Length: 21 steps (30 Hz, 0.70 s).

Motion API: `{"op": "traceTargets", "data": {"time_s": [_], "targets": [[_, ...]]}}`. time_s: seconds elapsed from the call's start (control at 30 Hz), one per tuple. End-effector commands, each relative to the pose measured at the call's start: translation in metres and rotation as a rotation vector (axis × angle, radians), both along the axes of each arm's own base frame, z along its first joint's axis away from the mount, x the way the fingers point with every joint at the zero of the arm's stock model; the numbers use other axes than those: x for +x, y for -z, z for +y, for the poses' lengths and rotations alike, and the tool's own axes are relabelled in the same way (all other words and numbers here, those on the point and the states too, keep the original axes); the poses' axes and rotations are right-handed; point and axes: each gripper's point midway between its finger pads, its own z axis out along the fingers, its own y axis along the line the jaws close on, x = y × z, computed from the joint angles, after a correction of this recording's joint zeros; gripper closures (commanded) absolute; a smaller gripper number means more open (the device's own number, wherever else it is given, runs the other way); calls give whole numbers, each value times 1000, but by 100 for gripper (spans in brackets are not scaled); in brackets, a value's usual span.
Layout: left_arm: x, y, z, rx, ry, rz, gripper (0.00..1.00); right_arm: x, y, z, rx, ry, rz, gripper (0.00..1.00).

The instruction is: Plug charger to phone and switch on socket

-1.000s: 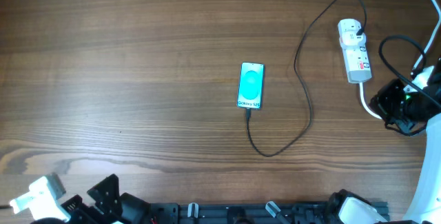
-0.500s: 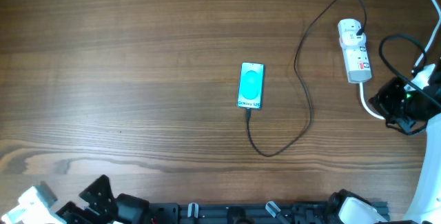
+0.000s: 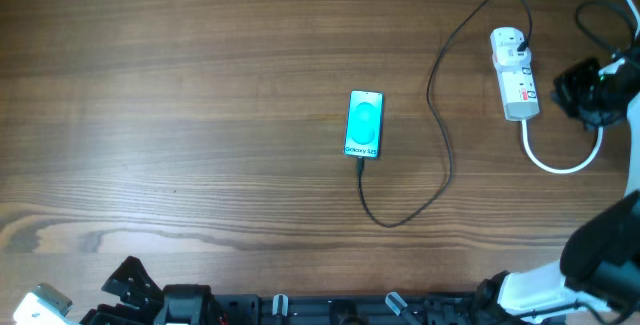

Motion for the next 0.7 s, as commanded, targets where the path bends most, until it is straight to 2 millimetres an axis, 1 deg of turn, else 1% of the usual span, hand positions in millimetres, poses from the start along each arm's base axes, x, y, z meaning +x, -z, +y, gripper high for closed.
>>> {"op": "traceTargets", "data": {"time_s": [0.0,0.07,0.13,0.2,0.3,0.37,0.47,0.53,0.6,0.67], "targets": [[-3,-1,3,2,-23,-19,0,33,6,-6,27,60,-10,95],[-3,-1,3,2,-23,-19,0,50,26,-2,36,89,0,95],[-3,-1,3,2,-23,-19,0,65,36,5,39,85,-16,95],[-3,-1,3,2,-23,-19,0,75,45,12,44,100,-16,95],[-3,-1,3,2,-23,-19,0,78,61,10,1,148,23,95],[-3,-1,3,2,-23,-19,0,76,74,5,-16,192,60,95],[-3,-1,3,2,-23,-19,0,82,80,2,-1,231,50,95],[-3,-1,3,2,-23,-19,0,87,78,1,1,247,29,95],[-3,-1,3,2,-23,-19,0,86,79,-3,-8,289,35,95],[-3,-1,3,2,-23,-19,0,89,78,-5,-16,293,20,95]]}}
